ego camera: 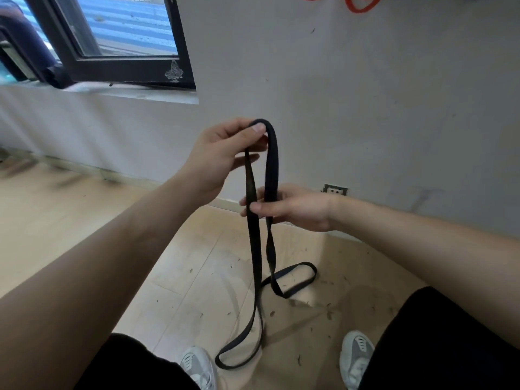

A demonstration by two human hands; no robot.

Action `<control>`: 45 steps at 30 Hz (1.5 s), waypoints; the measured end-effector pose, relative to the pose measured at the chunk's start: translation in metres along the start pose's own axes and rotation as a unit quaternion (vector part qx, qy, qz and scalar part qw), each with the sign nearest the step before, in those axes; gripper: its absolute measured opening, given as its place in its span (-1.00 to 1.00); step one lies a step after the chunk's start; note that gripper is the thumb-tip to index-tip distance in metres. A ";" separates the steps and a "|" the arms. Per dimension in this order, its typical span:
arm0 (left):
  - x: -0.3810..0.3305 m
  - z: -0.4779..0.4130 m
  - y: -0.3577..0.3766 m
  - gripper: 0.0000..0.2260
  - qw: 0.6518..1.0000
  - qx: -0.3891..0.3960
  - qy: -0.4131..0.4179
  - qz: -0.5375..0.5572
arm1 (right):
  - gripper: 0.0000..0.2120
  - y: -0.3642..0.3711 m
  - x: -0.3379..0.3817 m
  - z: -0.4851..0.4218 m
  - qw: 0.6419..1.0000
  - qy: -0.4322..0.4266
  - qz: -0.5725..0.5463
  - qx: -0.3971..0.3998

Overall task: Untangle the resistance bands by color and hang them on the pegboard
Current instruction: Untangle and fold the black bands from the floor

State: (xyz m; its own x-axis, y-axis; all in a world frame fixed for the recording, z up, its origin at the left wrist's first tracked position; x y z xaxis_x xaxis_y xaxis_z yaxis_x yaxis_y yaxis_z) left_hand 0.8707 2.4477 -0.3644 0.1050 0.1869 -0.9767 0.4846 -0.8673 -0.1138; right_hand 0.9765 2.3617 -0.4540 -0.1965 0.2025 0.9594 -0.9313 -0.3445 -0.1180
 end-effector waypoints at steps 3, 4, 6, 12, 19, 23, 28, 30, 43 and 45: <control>-0.010 0.001 -0.009 -0.83 0.998 -0.061 0.026 -0.012 | -0.74 0.006 0.006 -0.005 0.999 -0.014 0.021 -0.046; -0.013 0.002 -0.016 -0.82 0.995 -0.089 0.033 -0.011 | -0.74 0.004 0.009 -0.005 0.997 -0.014 0.032 -0.067; -0.017 0.006 -0.031 -0.84 0.988 -0.146 0.042 -0.002 | -0.76 -0.005 0.016 -0.002 0.992 -0.017 0.047 -0.117; -0.022 0.016 -0.054 -0.85 0.970 -0.227 0.067 0.061 | -0.93 -0.042 0.048 0.019 0.971 -0.100 0.062 -0.209; 0.001 0.012 -0.053 -0.74 0.979 -0.190 -0.030 0.063 | -0.85 -0.065 0.056 0.049 0.957 -0.150 0.067 -0.241; 0.009 0.011 -0.042 -0.80 0.984 -0.148 -0.061 0.081 | -0.79 -0.062 0.037 0.049 0.977 -0.089 0.069 -0.182; 0.009 0.012 -0.036 -0.81 0.989 -0.119 -0.071 0.061 | -0.66 -0.053 0.014 0.041 0.992 -0.037 0.025 -0.117; 0.007 0.013 -0.037 -0.82 0.988 -0.132 -0.059 0.047 | -0.70 -0.053 0.010 0.039 0.994 -0.026 0.004 -0.109; -0.007 0.007 -0.018 -0.84 0.990 -0.091 0.001 0.103 | -0.70 -0.009 0.009 0.006 0.998 -0.003 -0.057 0.031; -0.008 0.007 -0.018 -0.83 0.988 -0.089 0.010 0.124 | -0.80 -0.008 0.010 0.005 0.998 -0.005 -0.052 0.029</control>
State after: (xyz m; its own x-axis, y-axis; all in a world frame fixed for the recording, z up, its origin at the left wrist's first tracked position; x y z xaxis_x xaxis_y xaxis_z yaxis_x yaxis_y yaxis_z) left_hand 0.8546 2.4586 -0.3556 0.2557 -0.0098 -0.9667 0.5863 -0.7935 0.1632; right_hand 0.9837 2.3624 -0.4423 -0.0968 0.2309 0.9681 -0.9272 -0.3745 -0.0034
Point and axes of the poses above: each hand's wrist, its own z-axis away from the middle knuckle, its own y-axis out of the palm, x = y × z, the point moved 5 cm from there along -z, towards the middle knuckle, and after that the axes turned 14 degrees about x, right-handed, at the moved point
